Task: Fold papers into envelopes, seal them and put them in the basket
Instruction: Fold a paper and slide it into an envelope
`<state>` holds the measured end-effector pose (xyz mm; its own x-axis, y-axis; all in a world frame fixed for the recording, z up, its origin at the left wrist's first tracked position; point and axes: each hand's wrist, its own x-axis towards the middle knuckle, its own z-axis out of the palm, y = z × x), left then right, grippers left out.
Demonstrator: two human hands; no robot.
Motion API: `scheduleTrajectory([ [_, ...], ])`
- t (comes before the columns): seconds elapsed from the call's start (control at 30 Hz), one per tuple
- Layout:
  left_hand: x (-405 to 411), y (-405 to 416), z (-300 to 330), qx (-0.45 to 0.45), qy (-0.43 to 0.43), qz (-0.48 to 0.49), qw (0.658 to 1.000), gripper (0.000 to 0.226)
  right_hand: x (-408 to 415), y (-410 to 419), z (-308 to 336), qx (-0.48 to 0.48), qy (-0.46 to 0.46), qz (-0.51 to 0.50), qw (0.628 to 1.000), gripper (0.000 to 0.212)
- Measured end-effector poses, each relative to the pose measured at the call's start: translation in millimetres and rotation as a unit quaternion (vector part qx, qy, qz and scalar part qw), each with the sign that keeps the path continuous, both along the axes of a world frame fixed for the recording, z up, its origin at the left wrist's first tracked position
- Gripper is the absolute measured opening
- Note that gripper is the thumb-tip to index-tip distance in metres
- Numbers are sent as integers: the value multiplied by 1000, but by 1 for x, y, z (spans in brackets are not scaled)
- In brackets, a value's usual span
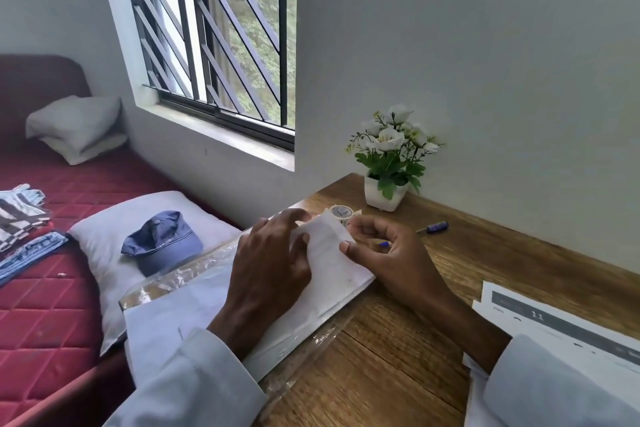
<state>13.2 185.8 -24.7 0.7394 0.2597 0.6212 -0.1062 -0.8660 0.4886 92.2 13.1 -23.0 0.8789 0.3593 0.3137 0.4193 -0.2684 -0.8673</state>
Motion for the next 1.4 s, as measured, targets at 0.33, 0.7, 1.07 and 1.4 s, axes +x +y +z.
scheduleTrajectory([
  [0.33, -2, 0, 12, -103, -52, -64, 991, 42, -8, 0, 20, 91, 29, 59, 994, 18],
  [0.7, -3, -36, 75, 117, -20, -76, 990, 134, -18, -40, 95, 231, 52, -31, 971, 17],
  [1.07, 41, -145, 46, 262, 32, -261, 929, 120, -71, -170, 66, 203, 35, -261, 943, 9],
  [1.4, 45, -184, 11, 266, 25, -353, 897, 117, -95, -214, 20, 51, -54, -318, 945, 12],
])
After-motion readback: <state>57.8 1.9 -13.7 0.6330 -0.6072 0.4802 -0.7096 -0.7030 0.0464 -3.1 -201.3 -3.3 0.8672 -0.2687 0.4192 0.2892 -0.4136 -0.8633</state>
